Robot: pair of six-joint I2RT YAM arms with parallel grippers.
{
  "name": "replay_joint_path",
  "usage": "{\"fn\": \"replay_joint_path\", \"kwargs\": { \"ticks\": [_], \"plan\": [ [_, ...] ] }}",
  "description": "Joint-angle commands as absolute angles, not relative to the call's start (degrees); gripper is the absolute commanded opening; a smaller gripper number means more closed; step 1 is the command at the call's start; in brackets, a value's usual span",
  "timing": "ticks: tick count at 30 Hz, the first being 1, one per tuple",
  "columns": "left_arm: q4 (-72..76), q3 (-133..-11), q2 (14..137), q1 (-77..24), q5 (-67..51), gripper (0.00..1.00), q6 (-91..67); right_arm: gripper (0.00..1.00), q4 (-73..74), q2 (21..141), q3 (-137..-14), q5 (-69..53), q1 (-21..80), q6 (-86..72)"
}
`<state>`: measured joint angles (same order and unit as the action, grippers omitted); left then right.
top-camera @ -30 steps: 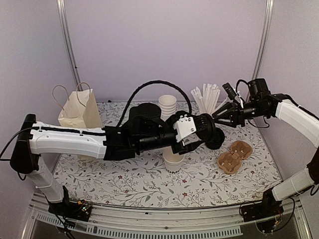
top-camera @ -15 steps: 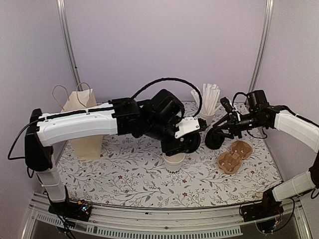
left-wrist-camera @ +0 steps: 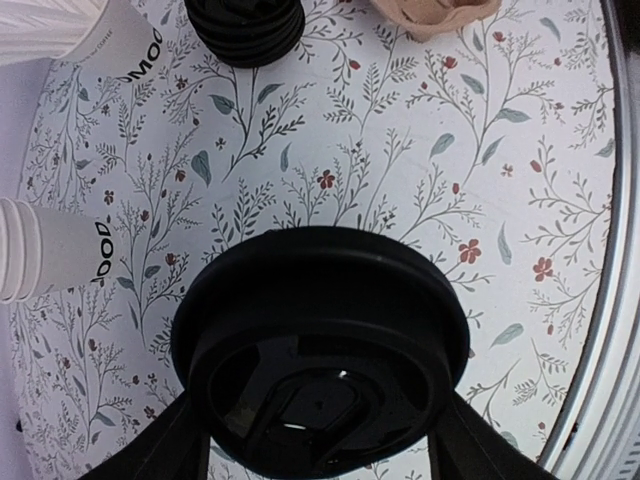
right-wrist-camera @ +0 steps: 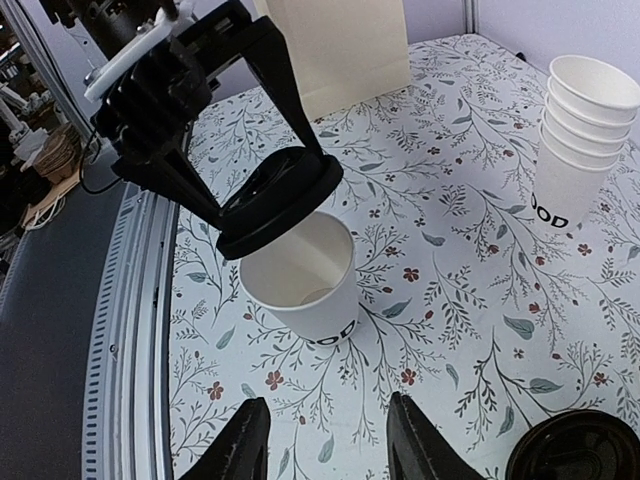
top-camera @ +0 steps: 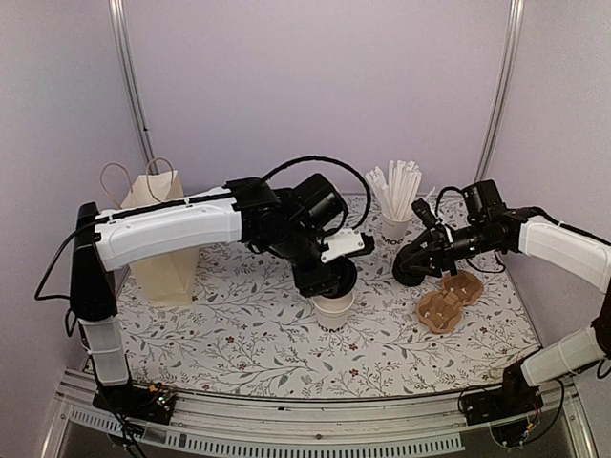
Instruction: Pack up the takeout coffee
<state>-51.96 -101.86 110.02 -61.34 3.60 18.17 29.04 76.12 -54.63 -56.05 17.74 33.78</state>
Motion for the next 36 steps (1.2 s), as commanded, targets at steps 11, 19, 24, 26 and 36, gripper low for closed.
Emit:
{"fn": "replay_joint_path", "kwargs": {
  "ticks": [11, 19, 24, 26, 36],
  "plan": [
    [-56.27, -104.51, 113.47, -60.07, -0.82, 0.71, 16.92, 0.42, 29.18, 78.73, -54.32, -55.06, 20.52, 35.68],
    [-56.43, -104.63, 114.33, -59.91, -1.30, 0.71, 16.88, 0.42, 29.44, 79.58, -54.57, -54.69, 21.24, 35.85],
    [-56.34, -104.98, 115.16, -59.88, -1.48, 0.72, 16.96, 0.42, 29.53, 79.61, -54.58, -54.43, 21.46, 35.86],
    [-56.31, -105.11, 115.53, -59.86, -1.81, 0.73, 17.04, 0.42, 29.53, 79.55, -54.58, -54.33, 21.51, 35.86],
    [-57.05, -105.45, 113.34, -59.86, -0.13, 0.73, 16.93, 0.42, 29.64, 79.80, -54.49, -54.14, 21.53, 36.04]
  ]
}}
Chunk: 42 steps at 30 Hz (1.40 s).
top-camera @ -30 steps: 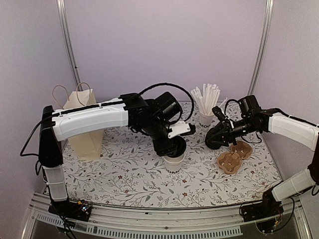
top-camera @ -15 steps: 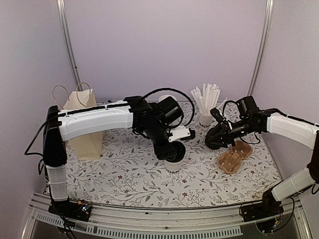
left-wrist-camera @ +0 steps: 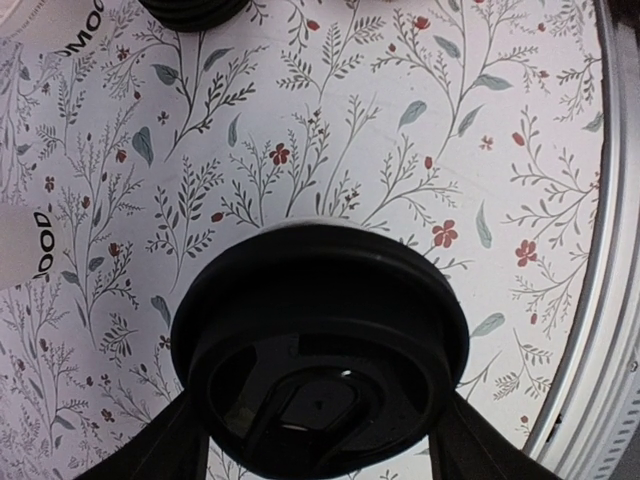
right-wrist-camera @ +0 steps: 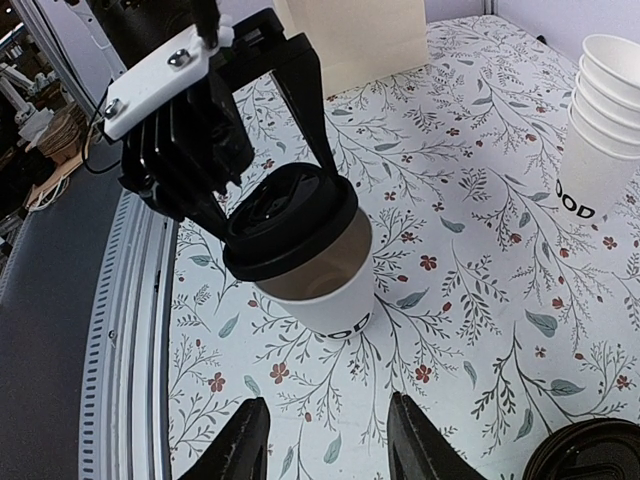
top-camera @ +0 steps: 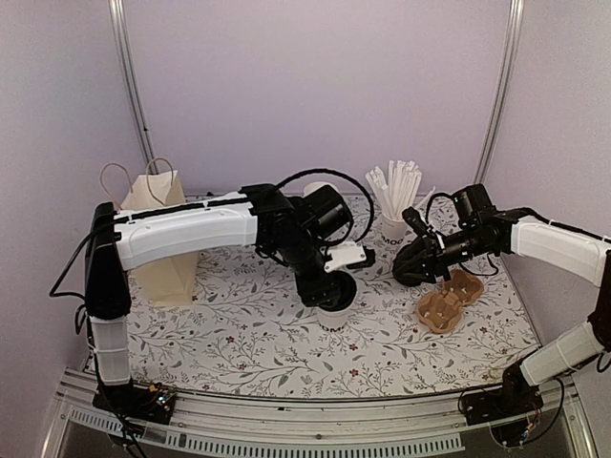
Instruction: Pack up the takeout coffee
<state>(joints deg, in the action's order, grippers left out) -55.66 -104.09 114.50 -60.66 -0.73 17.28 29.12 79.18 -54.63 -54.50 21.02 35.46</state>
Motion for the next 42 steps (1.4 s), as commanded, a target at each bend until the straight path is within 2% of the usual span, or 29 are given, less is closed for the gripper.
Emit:
{"fn": "replay_joint_path", "kwargs": {
  "ticks": [1, 9, 25, 40, 41, 42],
  "plan": [
    [-57.16, -105.20, 112.76, -59.93, -0.17, 0.73, 16.88, 0.42, 29.70, 79.85, -54.49, -54.14, 21.56, 36.04],
    [-57.13, -103.36, 111.87, -59.78, 1.97, 0.73, 17.12, 0.42, 29.73, 80.07, -54.56, -53.89, 21.72, 36.12],
    [-57.39, -107.14, 117.05, -59.75, 0.44, 0.74, 17.00, 0.43, 29.96, 80.19, -54.40, -53.44, 21.80, 36.28],
    [-55.93, -108.09, 117.66, -59.72, 0.44, 0.86, 17.05, 0.43, 30.15, 80.79, -54.49, -53.18, 21.97, 36.47],
    [-55.90, -108.18, 117.59, -59.72, 0.44, 0.96, 17.05, 0.43, 30.15, 80.85, -54.49, -53.17, 21.97, 36.47],
    [-55.83, -108.26, 117.37, -59.68, 0.44, 0.99, 16.98, 0.43, 30.14, 80.81, -54.56, -53.17, 21.97, 36.47]
  ]
}}
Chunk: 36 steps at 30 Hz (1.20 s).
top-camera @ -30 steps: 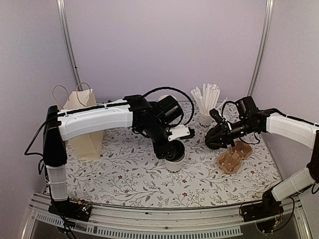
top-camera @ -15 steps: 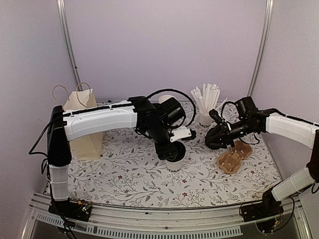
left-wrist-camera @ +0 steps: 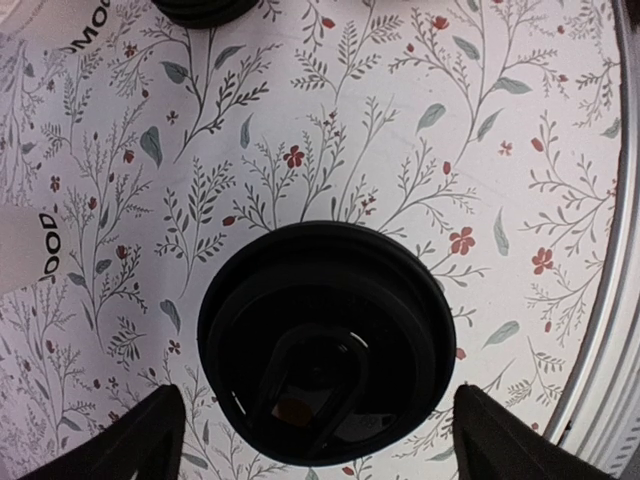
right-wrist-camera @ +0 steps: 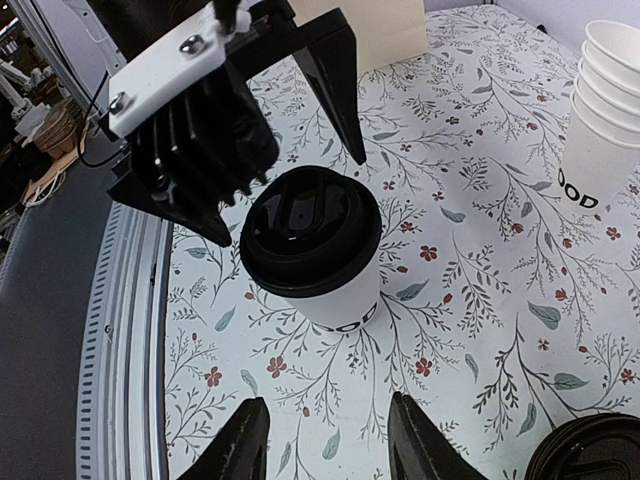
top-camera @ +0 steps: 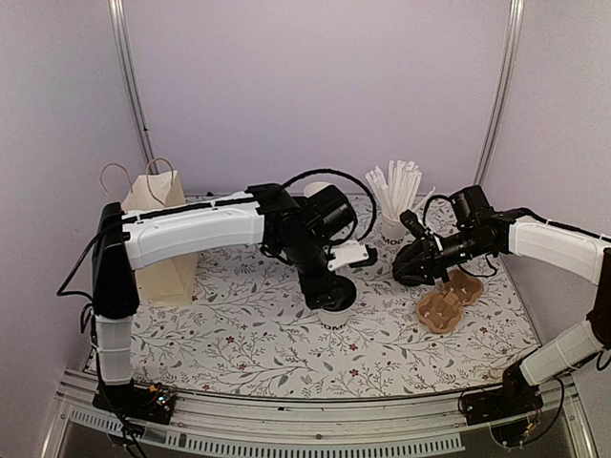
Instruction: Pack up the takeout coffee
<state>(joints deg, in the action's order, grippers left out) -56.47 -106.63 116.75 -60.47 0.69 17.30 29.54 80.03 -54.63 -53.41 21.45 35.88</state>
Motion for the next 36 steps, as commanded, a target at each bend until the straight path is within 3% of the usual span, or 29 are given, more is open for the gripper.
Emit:
{"fn": "replay_joint_path", "kwargs": {
  "ticks": [1, 9, 16, 19, 23, 30, 36],
  "plan": [
    [-55.81, -108.28, 117.07, -59.69, 0.44, 1.00, 16.97, 0.43, 30.15, 80.78, -54.57, -53.25, 21.97, 36.41],
    [-53.74, -103.88, 107.71, -59.70, 2.31, 1.00, 18.60, 0.43, 29.13, 81.40, -55.56, -54.89, 21.98, 33.77],
    [-32.40, -89.06, 96.30, -52.84, -3.18, 1.00, 8.40, 0.43, 27.04, 85.14, -61.71, -53.64, 22.04, 23.05],
    [-25.39, -85.94, 96.13, -48.51, -7.37, 0.99, -0.54, 0.43, 29.54, 88.05, -65.78, -54.36, 22.28, 20.26],
    [-16.60, -82.32, 98.19, -45.88, -15.26, 0.92, -10.09, 0.43, 33.45, 93.06, -69.74, -56.73, 22.85, 15.79],
    [-7.80, -76.87, 102.41, -44.61, -24.61, 0.83, -19.53, 0.44, 32.34, 98.63, -65.87, -61.09, 25.45, 10.60],
    [-5.66, -72.99, 102.28, -44.65, -25.80, 0.79, -21.69, 0.48, 33.09, 100.51, -65.63, -61.70, 28.55, 10.43]
  ]
}}
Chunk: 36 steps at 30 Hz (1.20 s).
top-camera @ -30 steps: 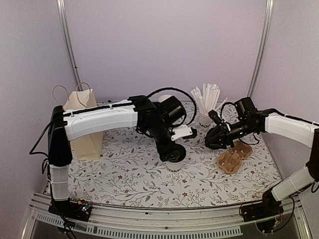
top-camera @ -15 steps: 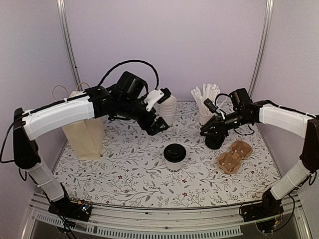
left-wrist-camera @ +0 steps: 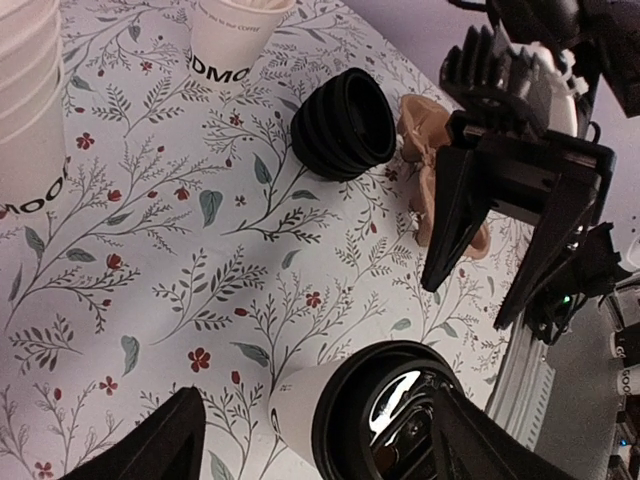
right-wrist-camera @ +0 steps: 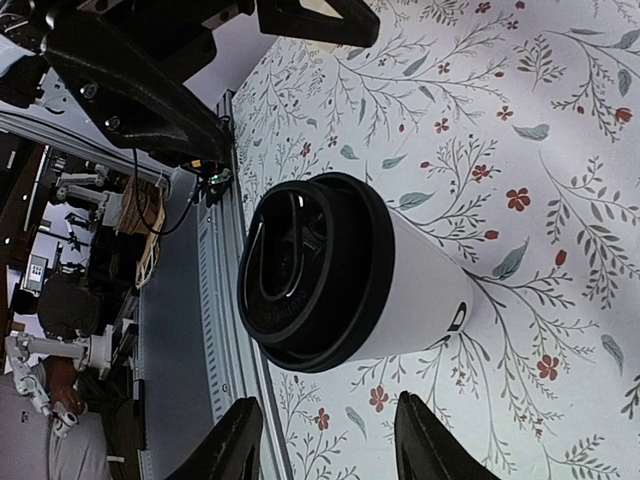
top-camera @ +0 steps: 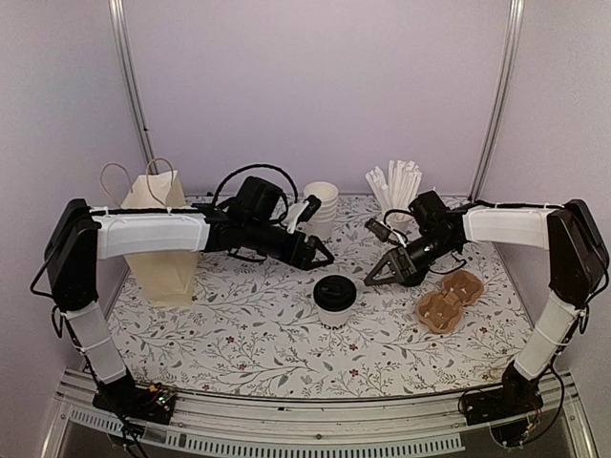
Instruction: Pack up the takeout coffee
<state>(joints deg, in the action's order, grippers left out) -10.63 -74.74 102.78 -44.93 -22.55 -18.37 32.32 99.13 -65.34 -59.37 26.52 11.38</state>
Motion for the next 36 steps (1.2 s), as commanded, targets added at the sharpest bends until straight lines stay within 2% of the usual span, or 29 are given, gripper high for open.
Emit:
{"fn": "replay_joint_path", "kwargs": {
  "ticks": [1, 21, 27, 36],
  "plan": [
    [-5.28, -72.36, 102.04, -44.65, -25.83, 0.78, -21.86, 0.48, 33.33, 101.00, -65.92, -61.70, 29.09, 10.62],
    [1.93, -65.65, 104.55, -45.79, -27.88, 0.69, -24.40, 0.46, 32.43, 108.40, -69.07, -67.94, 29.97, 8.58],
    [1.28, -66.01, 106.78, -45.77, -28.66, 0.51, -24.95, 0.42, 32.43, 110.48, -69.53, -67.84, 29.97, 8.18],
    [0.18, -64.93, 108.54, -45.84, -28.98, 0.42, -25.03, 0.37, 32.43, 113.05, -69.36, -64.58, 29.97, 7.49]
  ]
}}
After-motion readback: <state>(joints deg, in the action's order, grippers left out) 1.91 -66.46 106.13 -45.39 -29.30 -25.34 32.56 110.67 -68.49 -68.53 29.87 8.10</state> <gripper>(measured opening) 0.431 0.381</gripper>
